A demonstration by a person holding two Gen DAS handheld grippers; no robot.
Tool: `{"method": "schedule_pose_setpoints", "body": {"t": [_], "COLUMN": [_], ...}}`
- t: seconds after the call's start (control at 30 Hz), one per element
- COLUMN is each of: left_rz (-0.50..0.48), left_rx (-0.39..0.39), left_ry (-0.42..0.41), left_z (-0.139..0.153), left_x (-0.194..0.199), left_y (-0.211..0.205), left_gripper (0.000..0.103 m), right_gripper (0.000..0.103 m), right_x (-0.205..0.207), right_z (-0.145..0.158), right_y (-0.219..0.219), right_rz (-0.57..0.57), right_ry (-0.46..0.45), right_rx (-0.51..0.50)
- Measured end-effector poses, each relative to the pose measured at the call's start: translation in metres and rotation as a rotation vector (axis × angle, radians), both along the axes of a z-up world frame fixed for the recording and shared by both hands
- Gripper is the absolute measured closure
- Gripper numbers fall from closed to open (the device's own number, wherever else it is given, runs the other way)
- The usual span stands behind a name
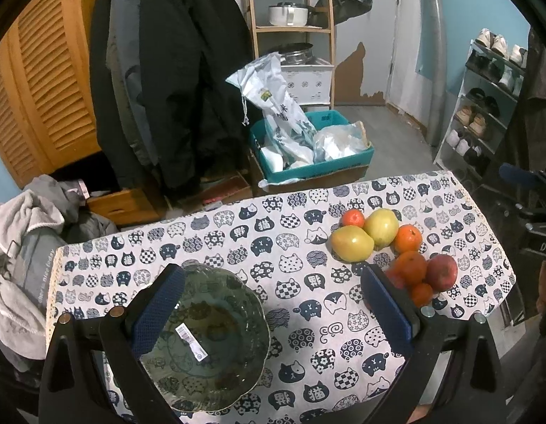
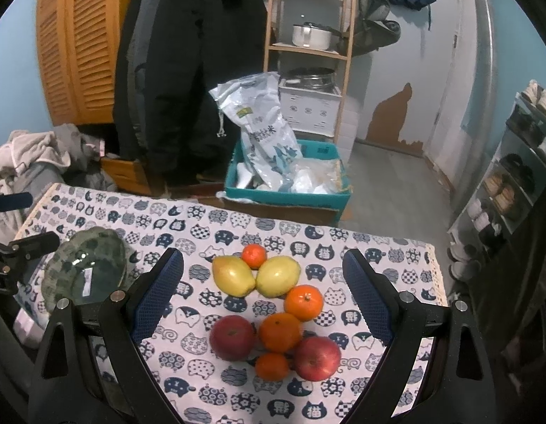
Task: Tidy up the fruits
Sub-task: 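Move the left tool toward a yellow pear while the right tool approaches a large red apple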
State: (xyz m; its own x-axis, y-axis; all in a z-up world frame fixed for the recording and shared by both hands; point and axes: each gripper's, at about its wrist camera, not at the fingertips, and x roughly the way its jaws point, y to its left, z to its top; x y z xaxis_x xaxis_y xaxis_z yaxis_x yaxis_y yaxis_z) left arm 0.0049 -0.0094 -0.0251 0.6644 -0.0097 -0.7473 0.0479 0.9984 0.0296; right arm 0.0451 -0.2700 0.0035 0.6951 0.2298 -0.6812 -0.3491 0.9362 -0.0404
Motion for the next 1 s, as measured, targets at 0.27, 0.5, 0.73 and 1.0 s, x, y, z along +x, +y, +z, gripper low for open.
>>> {"method": "schedule_pose_setpoints", "body": {"t": [0.27, 0.5, 0.73, 1.0], "left_rz": [-0.011, -0.058, -0.101, -0.129], "left_rx": [-0.018, -0.036, -0.033, -0.048], "left_ry": [0.048, 0.113, 0.177, 0.246], "left_z": [-0.021, -0.046, -0.074, -0.099], "left_x": [0.021, 0.038, 0.05, 0.06], "left_y": [-0.008, -0.025, -0.044, -0.063], "left_gripper": [0.002, 0.002, 0.002, 0.002], "right_gripper": [0.013, 0.013, 0.013, 0.013], "right_x": [0.013, 0.029, 0.039, 0.045], "right_z": [-0.014, -0.049, -0.095, -0.141], "right_y": [-0.018, -0.042, -0.064, -0.075], "right_rz": [-0.078, -0.132, -0.169, -0.171], "right_ry": [0.039, 0.135, 0.259, 0.386], "right_rx": [-0.028, -0.035, -0.037, -0.031]}}
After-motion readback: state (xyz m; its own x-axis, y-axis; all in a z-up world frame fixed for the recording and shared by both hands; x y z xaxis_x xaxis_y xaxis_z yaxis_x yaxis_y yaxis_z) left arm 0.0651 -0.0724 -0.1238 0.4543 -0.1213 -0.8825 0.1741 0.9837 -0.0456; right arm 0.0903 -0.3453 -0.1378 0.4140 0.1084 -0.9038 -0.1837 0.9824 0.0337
